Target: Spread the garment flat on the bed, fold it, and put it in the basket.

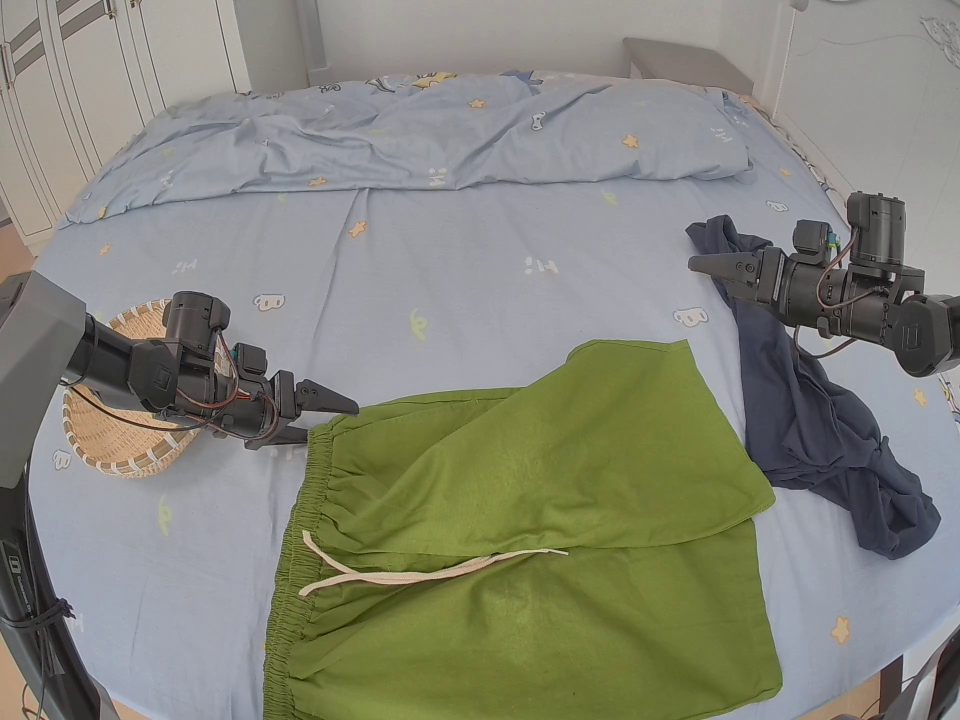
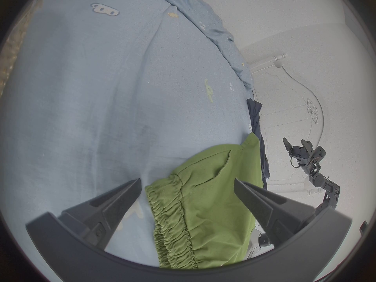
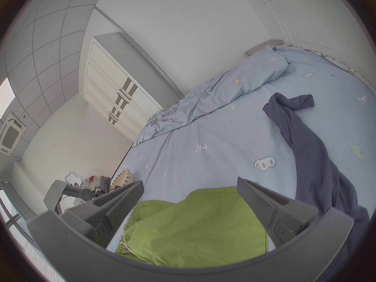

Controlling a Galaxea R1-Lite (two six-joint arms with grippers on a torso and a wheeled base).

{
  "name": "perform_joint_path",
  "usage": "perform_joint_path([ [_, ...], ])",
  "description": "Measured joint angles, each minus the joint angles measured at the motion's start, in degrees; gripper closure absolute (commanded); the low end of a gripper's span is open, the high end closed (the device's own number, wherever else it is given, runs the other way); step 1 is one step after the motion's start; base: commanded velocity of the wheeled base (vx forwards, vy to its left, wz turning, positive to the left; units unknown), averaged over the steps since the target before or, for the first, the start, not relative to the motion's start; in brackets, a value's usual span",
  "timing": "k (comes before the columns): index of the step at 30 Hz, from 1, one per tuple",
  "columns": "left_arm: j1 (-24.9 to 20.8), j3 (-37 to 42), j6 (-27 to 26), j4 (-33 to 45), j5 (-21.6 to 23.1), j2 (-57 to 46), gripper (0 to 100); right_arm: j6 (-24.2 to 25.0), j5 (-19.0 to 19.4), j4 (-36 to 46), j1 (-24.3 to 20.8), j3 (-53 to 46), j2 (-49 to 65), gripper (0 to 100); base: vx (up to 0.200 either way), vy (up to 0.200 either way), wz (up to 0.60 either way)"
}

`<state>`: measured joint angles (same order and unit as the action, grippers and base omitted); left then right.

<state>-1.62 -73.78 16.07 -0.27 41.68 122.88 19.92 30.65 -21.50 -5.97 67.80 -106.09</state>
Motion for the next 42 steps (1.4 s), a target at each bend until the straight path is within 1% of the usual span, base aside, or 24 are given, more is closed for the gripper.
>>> perform_joint_path([
  [5,-0.7,-0.1,0.0,0.0,0.0,0.7,0,0.0,0.0,0.0,0.0,0.1,-0.3,0,0.000,0.000,0.00],
  [6,-0.8,-0.1,0.0,0.0,0.0,0.8,100,0.0,0.0,0.0,0.0,0.1,-0.4,0,0.000,0.000,0.00],
  [14,-0.8,0.0,0.0,0.3,-0.1,1.2,100,0.0,0.0,0.0,0.1,0.6,-1.3,0,0.000,0.000,0.00],
  [19,-0.2,0.0,0.0,-0.8,-0.1,1.3,100,0.0,0.3,0.0,1.0,2.6,-3.4,0,0.000,0.000,0.00],
  [24,0.6,0.2,0.1,-1.4,-0.1,0.7,100,-0.2,2.1,1.3,2.1,6.2,-6.9,0,0.000,0.000,0.00],
  [26,1.1,0.3,0.1,-1.4,-0.1,0.3,100,-1.1,2.7,3.0,2.3,7.7,-8.3,0,0.000,0.000,0.00],
  [32,1.8,0.3,0.1,-1.6,-0.1,-0.6,100,-6.1,4.0,6.8,2.5,10.4,-12.0,0,0.000,0.000,0.00],
  [35,1.9,0.4,0.1,-1.6,-0.1,-0.9,100,-6.7,4.8,7.0,2.6,11.1,-13.9,0,0.000,0.000,0.00],
  [42,2.3,0.2,0.1,-1.6,-0.1,-1.2,100,-6.9,5.0,6.8,2.8,13.7,-18.7,0,0.000,0.000,0.00],
])
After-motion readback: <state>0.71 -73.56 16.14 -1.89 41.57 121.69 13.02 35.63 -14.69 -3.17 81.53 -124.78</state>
